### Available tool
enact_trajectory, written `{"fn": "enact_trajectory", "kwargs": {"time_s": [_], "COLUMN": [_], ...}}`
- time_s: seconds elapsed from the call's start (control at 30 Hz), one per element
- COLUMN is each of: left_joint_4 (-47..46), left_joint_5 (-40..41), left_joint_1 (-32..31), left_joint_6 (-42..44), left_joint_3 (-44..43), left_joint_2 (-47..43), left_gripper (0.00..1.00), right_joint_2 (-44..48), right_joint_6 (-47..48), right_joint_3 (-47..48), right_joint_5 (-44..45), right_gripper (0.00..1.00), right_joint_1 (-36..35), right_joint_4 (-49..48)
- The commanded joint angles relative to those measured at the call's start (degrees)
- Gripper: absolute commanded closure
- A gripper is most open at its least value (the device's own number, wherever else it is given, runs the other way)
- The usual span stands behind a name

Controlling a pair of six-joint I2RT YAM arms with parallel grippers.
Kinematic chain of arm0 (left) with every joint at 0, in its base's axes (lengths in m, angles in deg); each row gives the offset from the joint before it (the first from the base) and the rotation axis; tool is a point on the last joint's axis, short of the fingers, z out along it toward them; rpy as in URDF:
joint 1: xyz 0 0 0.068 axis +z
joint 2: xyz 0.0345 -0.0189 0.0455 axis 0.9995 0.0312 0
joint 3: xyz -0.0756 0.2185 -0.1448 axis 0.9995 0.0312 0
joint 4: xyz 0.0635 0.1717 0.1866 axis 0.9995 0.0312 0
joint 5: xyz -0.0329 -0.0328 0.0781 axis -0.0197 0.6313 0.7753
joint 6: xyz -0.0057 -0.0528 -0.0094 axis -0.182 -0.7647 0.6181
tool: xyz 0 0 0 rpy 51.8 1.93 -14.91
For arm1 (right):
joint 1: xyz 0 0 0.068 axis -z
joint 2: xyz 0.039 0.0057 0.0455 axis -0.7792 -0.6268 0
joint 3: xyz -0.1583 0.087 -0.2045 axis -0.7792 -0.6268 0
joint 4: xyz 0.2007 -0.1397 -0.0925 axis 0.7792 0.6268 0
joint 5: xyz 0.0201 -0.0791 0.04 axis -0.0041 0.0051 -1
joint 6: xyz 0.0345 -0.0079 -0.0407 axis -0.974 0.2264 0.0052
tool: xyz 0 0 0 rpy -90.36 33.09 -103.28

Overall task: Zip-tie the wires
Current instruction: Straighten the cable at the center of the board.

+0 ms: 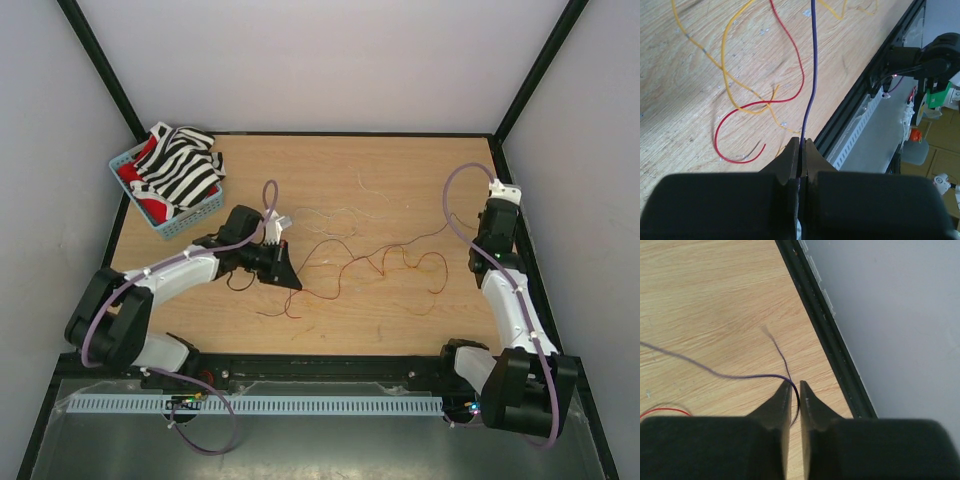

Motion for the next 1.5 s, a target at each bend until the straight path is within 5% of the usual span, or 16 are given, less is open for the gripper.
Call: {"fn": "enact_trajectory", "kwargs": {"time_s": [0.0,0.23,0.63,1.1,1.47], "left_joint_4": [-3.3,-3.8,1.0,15.1,13.5], "left_joint_5": [1.2,3.4,8.0,9.2,4.0], "left_joint_1": [-1.0,-1.8,-1.0,11.4,24.4], "left_joint_6": [0.8,1.8,4.7,8.5,6.1], "left_joint_3": [1.5,3.4,3.0,-4.7,-9.0], "left_joint_2": [3.0,6.2,4.7,-11.2,-24.1], "left_gripper": [1.00,0.98,0.77,0.32,0.22], "right_joint_2": [0.2,2.4,4.1,-25.6,-54.2], "right_joint_6": [-1.6,-2.0,-12.6,-16.6,-12.4], "right_joint_3": [-0.3,-0.1,5.9,17.5,45.1], "right_joint_5": [0.8,-3.7,-24.5,-24.5,-27.6], "right_gripper": [0.73,0.46,0.32,0.17,0.10], "right_joint_1": [0.3,0.2,-0.2,-18.8,-23.6], "right_joint_4": [-2.1,-1.4,0.0,-12.6,-8.0]}}
